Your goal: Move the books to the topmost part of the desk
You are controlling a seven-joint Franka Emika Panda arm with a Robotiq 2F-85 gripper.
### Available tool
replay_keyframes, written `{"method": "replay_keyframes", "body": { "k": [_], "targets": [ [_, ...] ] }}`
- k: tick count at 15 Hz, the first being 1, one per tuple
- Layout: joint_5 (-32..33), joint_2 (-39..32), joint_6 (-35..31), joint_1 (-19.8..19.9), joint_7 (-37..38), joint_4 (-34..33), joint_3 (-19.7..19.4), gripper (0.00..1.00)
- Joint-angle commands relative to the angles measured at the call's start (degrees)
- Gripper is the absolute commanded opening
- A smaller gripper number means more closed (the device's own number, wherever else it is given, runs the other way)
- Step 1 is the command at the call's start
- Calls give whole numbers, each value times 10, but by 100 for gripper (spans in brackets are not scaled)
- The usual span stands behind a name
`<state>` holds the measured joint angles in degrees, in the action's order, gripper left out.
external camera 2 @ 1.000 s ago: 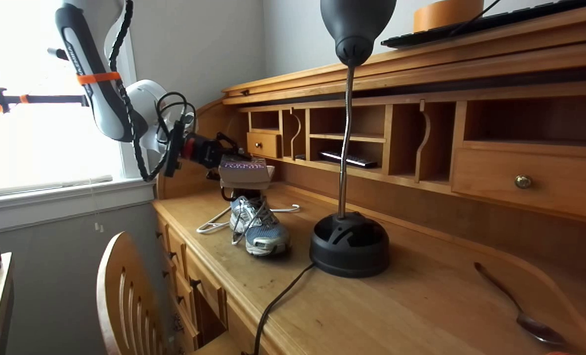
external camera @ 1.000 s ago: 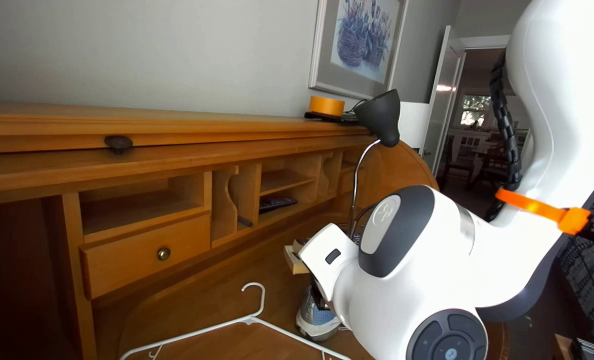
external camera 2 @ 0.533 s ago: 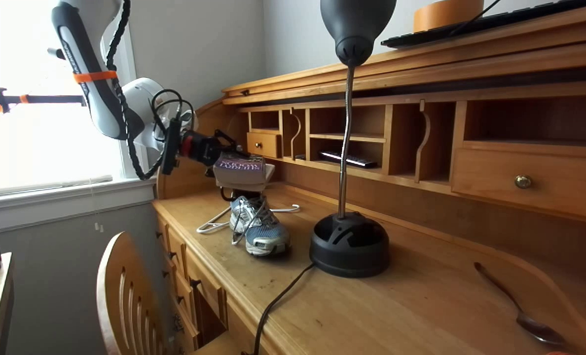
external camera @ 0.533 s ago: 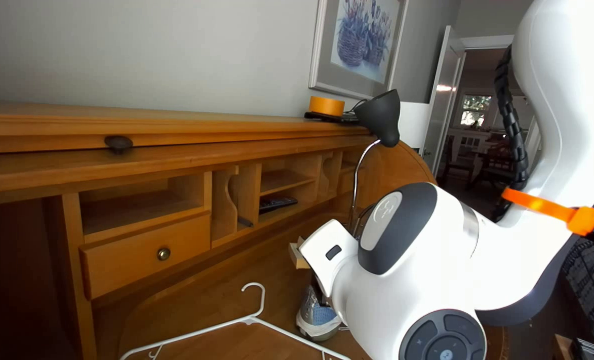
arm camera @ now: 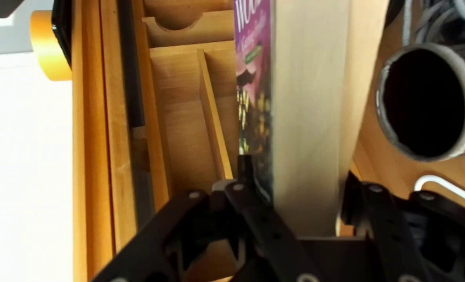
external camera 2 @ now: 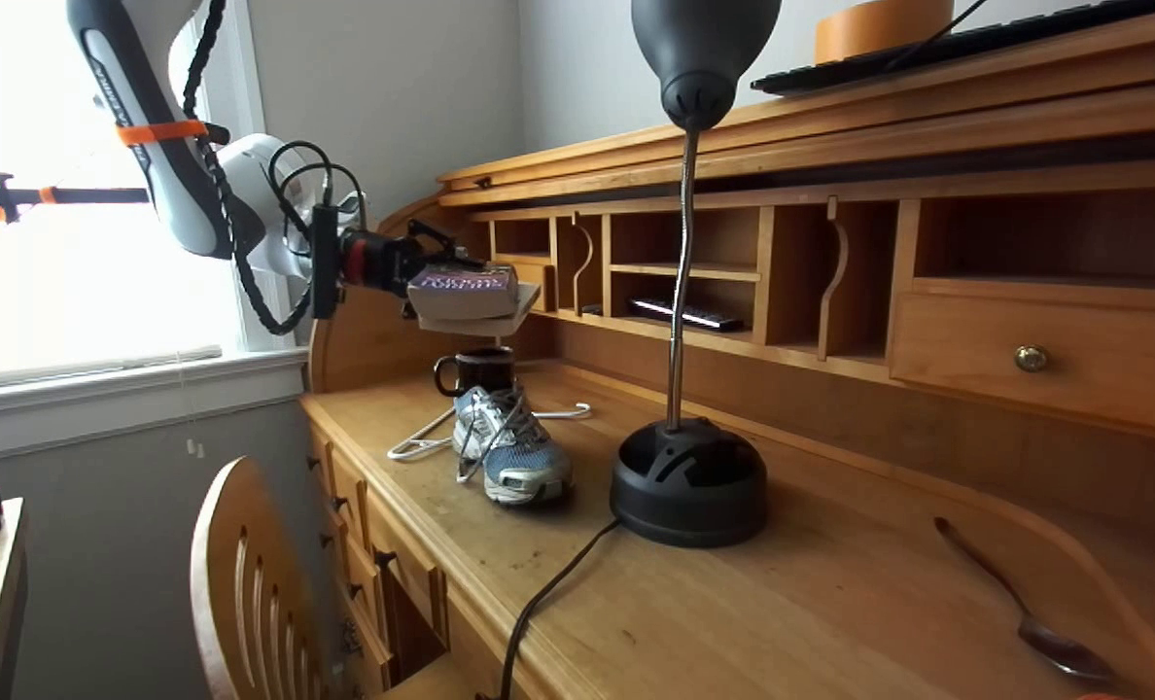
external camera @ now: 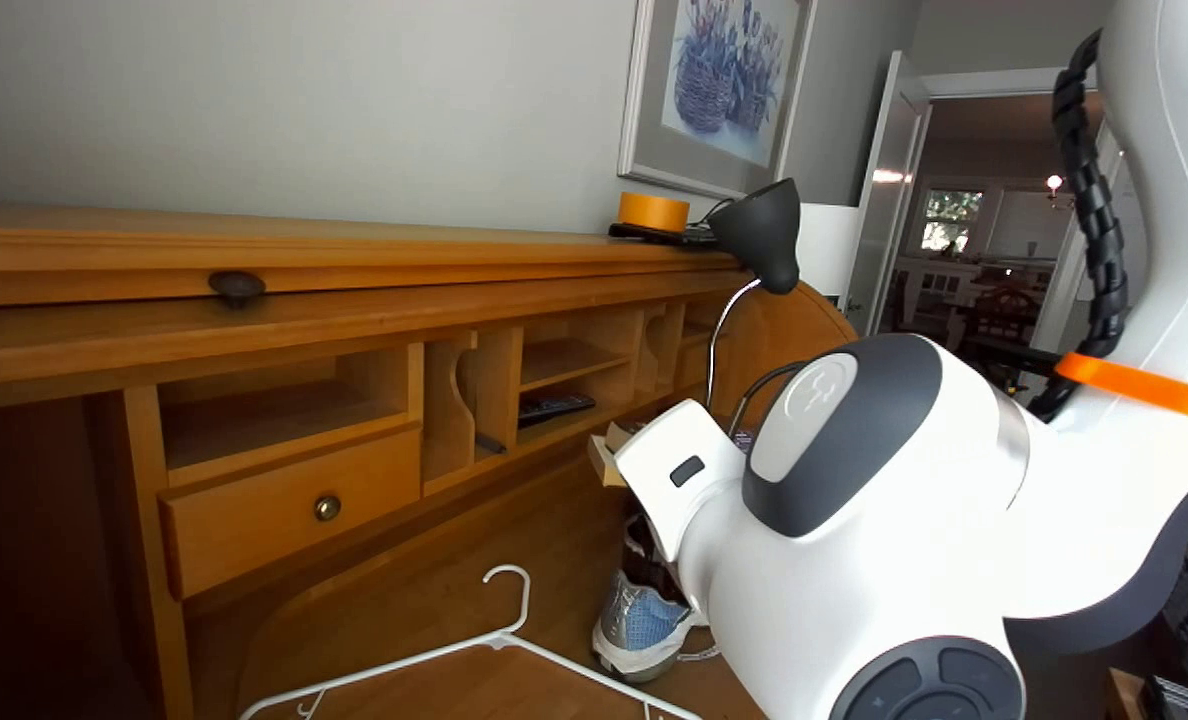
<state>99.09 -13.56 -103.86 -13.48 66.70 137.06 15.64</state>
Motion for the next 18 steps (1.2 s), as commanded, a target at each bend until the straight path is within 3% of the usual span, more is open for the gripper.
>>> {"method": "replay_keyframes", "body": {
  "k": [1, 8, 18],
  "targets": [
    [-5, 50, 30, -9, -19, 31, 7, 25],
    [-11, 147, -25, -2, -69, 37, 5, 25],
    [-6, 242, -174, -2, -234, 10, -32, 25]
  ]
}}
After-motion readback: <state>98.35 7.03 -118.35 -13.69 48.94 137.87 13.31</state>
